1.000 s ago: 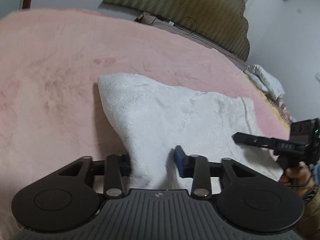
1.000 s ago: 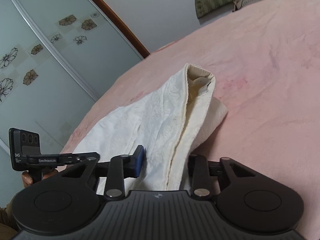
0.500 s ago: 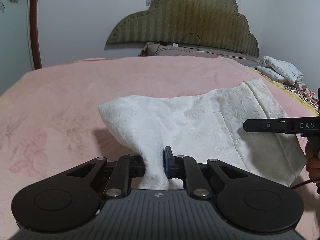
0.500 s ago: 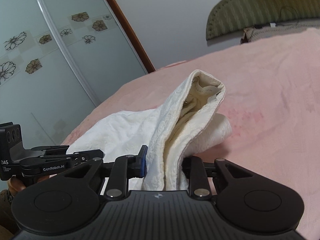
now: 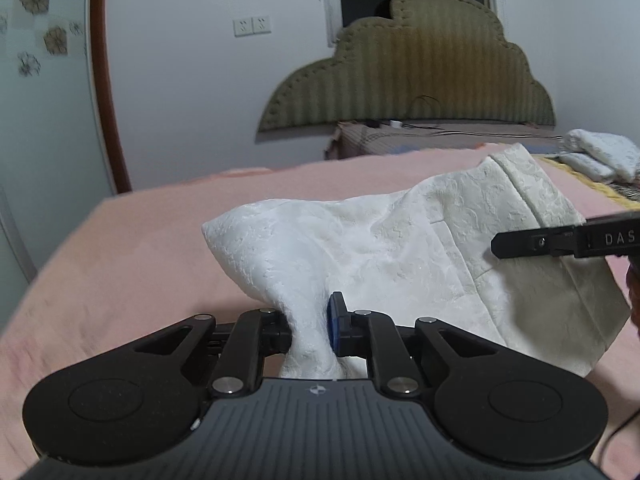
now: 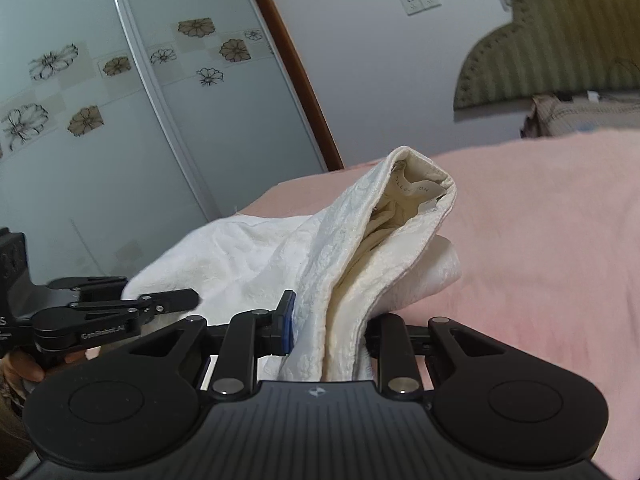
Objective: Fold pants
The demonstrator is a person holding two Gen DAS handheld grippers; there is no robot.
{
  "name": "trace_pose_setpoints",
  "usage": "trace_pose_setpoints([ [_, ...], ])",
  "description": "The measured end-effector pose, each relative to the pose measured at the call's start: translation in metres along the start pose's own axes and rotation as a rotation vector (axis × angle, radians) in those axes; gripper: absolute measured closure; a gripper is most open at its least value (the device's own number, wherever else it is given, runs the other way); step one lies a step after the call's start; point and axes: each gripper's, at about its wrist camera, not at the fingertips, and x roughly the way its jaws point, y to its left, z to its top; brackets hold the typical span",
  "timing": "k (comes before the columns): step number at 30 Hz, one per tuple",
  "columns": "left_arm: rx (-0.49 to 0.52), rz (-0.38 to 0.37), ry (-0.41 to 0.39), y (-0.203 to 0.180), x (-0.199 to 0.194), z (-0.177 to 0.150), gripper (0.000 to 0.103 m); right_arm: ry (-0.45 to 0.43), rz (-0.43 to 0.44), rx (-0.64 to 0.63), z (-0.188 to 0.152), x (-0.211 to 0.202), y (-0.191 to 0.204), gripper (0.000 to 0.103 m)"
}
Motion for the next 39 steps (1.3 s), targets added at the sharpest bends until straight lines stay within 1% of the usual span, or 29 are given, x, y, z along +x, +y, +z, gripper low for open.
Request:
trace_pose_setpoints([
  [3, 0.018, 0.043, 0.004, 0.005, 0.022, 0.009, 0.086, 0.024, -0.011, -0.003, 0.012, 0.032, -0.007, 0.080],
  [7, 0.051, 0.092, 0.034, 0.012, 0.056, 0.011, 0.086, 0.067, -0.024, 0.001, 0.012, 0.070, -0.017, 0.080],
  [9, 0.060, 0.108, 0.061, 0.016, 0.072, 0.008, 0.085, 0.092, -0.033, 0.011, 0.007, 0.086, -0.022, 0.080],
  [11, 0.040, 0.111, 0.103, 0.021, 0.086, 0.002, 0.084, 0.117, -0.050, 0.023, 0.002, 0.097, -0.030, 0.078],
  [12, 0.029, 0.113, 0.120, 0.024, 0.091, 0.000, 0.080, 0.129, -0.065, 0.037, -0.001, 0.100, -0.034, 0.074],
  [13, 0.021, 0.120, 0.132, 0.028, 0.095, -0.003, 0.078, 0.139, -0.074, 0.058, -0.003, 0.101, -0.039, 0.069],
  [14, 0.018, 0.122, 0.135, 0.030, 0.095, -0.004, 0.073, 0.145, -0.077, 0.082, -0.006, 0.100, -0.044, 0.065],
  [16, 0.029, 0.130, 0.124, 0.033, 0.089, -0.005, 0.069, 0.142, -0.089, 0.106, -0.009, 0.091, -0.050, 0.058],
  [17, 0.043, 0.158, 0.112, 0.034, 0.084, -0.005, 0.067, 0.130, -0.127, 0.097, -0.010, 0.083, -0.050, 0.055],
  [18, 0.063, 0.200, 0.096, 0.035, 0.077, -0.007, 0.067, 0.109, -0.188, 0.068, -0.012, 0.072, -0.046, 0.053],
  [20, 0.111, 0.274, 0.043, 0.033, 0.063, -0.011, 0.065, 0.042, -0.282, -0.004, -0.012, 0.050, -0.037, 0.053],
  [21, 0.135, 0.284, 0.021, 0.030, 0.055, -0.013, 0.064, 0.005, -0.307, -0.036, -0.012, 0.038, -0.029, 0.052],
  [22, 0.152, 0.276, 0.019, 0.029, 0.051, -0.016, 0.064, -0.022, -0.294, -0.057, -0.011, 0.029, -0.023, 0.051],
  [24, 0.170, 0.242, 0.049, 0.024, 0.048, -0.022, 0.060, -0.036, -0.185, -0.084, -0.013, 0.018, -0.007, 0.051],
  [26, 0.192, 0.239, 0.087, 0.019, 0.058, -0.030, 0.060, 0.004, -0.086, -0.111, -0.019, 0.021, 0.008, 0.051],
  [27, 0.200, 0.258, 0.107, 0.017, 0.065, -0.036, 0.060, 0.040, -0.064, -0.133, -0.023, 0.026, 0.014, 0.051],
  [28, 0.191, 0.272, 0.117, 0.017, 0.068, -0.039, 0.060, 0.091, -0.078, -0.168, -0.027, 0.034, 0.019, 0.051],
  [30, 0.151, 0.278, 0.115, 0.020, 0.063, -0.038, 0.060, 0.161, -0.164, -0.204, -0.037, 0.047, 0.017, 0.051],
  [31, 0.130, 0.274, 0.105, 0.021, 0.057, -0.035, 0.060, 0.165, -0.208, -0.184, -0.041, 0.047, 0.011, 0.052],
  [32, 0.111, 0.266, 0.090, 0.022, 0.050, -0.033, 0.060, 0.151, -0.227, -0.152, -0.042, 0.045, 0.009, 0.051],
  [33, 0.099, 0.256, 0.075, 0.022, 0.041, -0.033, 0.054, 0.124, -0.214, -0.120, -0.041, 0.038, 0.009, 0.051],
  [34, 0.102, 0.246, 0.067, 0.022, 0.037, -0.033, 0.052, 0.102, -0.192, -0.104, -0.042, 0.033, 0.011, 0.049],
  [35, 0.109, 0.238, 0.070, 0.021, 0.037, -0.034, 0.043, 0.085, -0.165, -0.098, -0.042, 0.030, 0.016, 0.049],
  [36, 0.117, 0.230, 0.091, 0.020, 0.042, -0.037, 0.035, 0.080, -0.143, -0.105, -0.044, 0.030, 0.021, 0.044],
  [37, 0.120, 0.231, 0.120, 0.020, 0.048, -0.040, 0.035, 0.090, -0.137, -0.121, -0.046, 0.032, 0.025, 0.036],
  [38, 0.109, 0.244, 0.145, 0.021, 0.055, -0.042, 0.035, 0.111, -0.151, -0.145, -0.049, 0.037, 0.029, 0.032],
  [39, 0.088, 0.254, 0.149, 0.022, 0.057, -0.043, 0.035, 0.129, -0.184, -0.169, -0.053, 0.041, 0.030, 0.027],
])
